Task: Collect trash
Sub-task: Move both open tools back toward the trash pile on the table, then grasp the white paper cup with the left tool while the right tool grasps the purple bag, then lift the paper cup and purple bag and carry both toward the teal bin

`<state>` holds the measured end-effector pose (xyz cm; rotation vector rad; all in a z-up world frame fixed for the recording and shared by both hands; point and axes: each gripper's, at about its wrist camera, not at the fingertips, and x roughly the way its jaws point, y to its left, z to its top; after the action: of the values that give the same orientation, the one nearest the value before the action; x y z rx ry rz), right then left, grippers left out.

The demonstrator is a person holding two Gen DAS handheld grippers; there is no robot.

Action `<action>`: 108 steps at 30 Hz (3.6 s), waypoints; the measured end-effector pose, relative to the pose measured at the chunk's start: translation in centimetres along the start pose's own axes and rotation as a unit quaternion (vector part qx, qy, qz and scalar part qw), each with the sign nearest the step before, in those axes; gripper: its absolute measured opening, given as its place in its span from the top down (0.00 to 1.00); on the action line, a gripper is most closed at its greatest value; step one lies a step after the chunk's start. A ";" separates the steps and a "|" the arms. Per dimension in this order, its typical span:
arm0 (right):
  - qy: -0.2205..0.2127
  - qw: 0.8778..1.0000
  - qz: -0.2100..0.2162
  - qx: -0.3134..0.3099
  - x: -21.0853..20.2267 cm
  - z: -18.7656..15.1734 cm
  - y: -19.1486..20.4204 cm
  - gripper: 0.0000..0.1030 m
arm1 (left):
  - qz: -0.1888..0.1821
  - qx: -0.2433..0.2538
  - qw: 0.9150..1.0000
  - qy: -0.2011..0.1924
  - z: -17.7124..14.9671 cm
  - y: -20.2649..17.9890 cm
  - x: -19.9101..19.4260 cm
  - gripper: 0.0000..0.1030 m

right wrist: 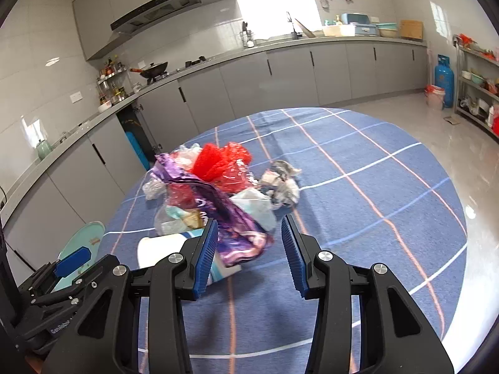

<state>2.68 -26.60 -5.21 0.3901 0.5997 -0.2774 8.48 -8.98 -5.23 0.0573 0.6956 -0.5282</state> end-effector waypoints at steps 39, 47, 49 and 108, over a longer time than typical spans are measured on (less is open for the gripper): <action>0.060 0.992 0.101 0.054 3.4 0.6 -0.9 0.60 | -0.077 0.033 0.996 -0.002 0.1 -2.5 0.7 0.97; 0.078 0.991 0.107 0.028 4.1 -0.4 1.1 0.61 | -0.067 0.031 0.997 0.002 -0.9 -0.8 -0.7 0.94; 0.086 0.991 0.104 0.018 4.8 -0.7 1.7 0.61 | -0.063 0.033 0.997 0.006 -1.3 -0.3 -1.1 0.86; 0.072 0.991 0.103 -0.035 2.0 -1.1 3.2 0.90 | -0.040 0.048 0.998 -0.008 1.9 4.9 3.3 0.14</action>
<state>4.92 -23.51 -6.35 0.4026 0.7022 -0.0298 14.10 -6.62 -6.43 0.1147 0.6595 -0.6386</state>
